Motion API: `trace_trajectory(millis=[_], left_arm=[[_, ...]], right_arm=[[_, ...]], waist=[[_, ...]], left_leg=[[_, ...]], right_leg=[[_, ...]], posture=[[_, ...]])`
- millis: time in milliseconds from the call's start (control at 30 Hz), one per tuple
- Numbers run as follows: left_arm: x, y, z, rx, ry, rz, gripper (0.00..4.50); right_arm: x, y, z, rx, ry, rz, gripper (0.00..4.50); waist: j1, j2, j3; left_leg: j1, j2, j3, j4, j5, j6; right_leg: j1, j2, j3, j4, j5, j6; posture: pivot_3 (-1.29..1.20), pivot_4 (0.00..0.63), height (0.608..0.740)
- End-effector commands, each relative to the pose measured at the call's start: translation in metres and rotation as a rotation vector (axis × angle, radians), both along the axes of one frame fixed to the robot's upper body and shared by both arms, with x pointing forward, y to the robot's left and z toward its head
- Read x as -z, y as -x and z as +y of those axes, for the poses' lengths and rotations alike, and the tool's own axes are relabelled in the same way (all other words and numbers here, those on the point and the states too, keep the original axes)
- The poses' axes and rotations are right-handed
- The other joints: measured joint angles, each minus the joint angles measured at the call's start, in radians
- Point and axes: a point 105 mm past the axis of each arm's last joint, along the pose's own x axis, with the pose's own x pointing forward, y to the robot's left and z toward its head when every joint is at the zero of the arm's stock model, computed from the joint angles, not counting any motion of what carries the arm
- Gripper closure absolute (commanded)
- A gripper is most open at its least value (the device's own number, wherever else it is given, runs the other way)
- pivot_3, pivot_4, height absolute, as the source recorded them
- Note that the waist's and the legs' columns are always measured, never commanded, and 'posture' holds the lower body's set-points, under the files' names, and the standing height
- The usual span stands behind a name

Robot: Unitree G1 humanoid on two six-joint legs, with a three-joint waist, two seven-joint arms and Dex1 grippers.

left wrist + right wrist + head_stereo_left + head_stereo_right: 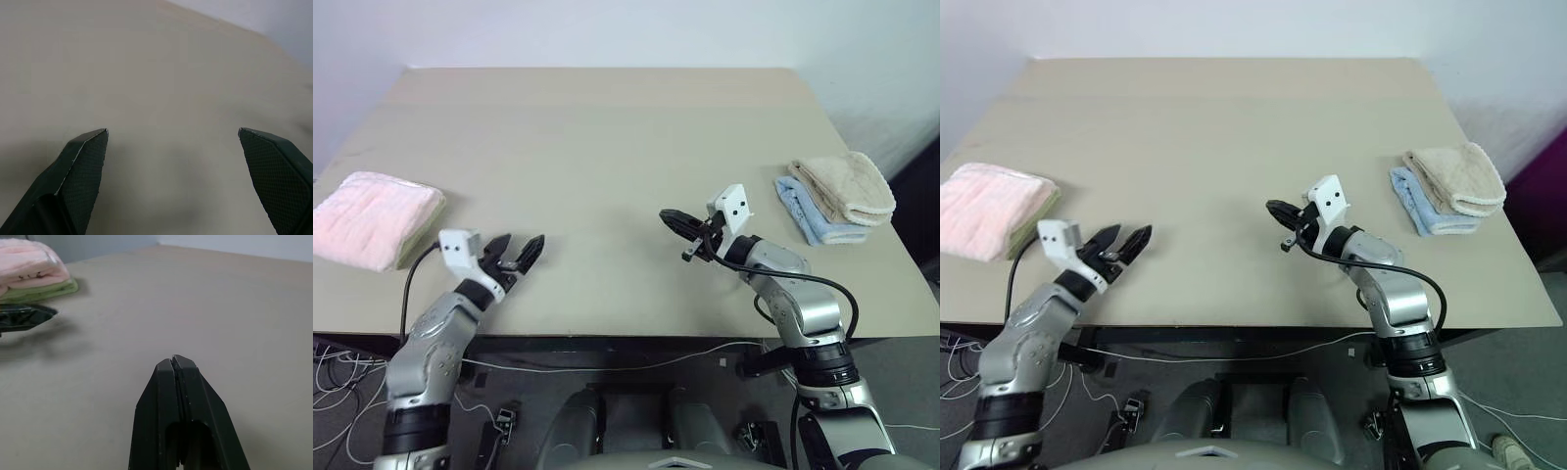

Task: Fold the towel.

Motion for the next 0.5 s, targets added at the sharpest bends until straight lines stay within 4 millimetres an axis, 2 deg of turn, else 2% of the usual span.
trace_trajectory(millis=[33, 233, 500], left_arm=[[-0.011, -0.005, -0.001, 0.024, -0.144, -0.088, 0.05], [-0.025, -0.013, -0.004, 0.037, -0.200, -0.176, 0.05], [-0.022, -0.016, -0.004, 0.023, -0.245, -0.177, 0.05]], right_arm=[[-0.014, 0.001, -0.003, 0.040, -0.029, -0.062, 4.50], [-0.012, -0.007, -0.010, 0.120, -0.066, -0.060, 4.50], [-0.004, -0.009, -0.006, 0.164, -0.106, -0.045, 4.50]], waist=[[-0.003, 0.000, 0.000], [0.001, 0.000, 0.000], [-0.001, 0.000, 0.000]], left_leg=[[0.000, 0.000, 0.000, 0.000, 0.000, 0.000], [0.000, 0.000, 0.000, 0.000, 0.000, 0.000], [0.000, 0.000, 0.000, 0.000, 0.000, 0.000]], right_leg=[[0.000, 0.000, 0.000, 0.000, 0.000, 0.000], [0.000, 0.000, 0.000, 0.000, 0.000, 0.000], [-0.001, 0.000, 0.000, 0.001, 0.000, 0.000]], posture=[[0.00, 0.150, 0.740], [0.00, 0.150, 0.740], [0.00, 0.150, 0.740]])
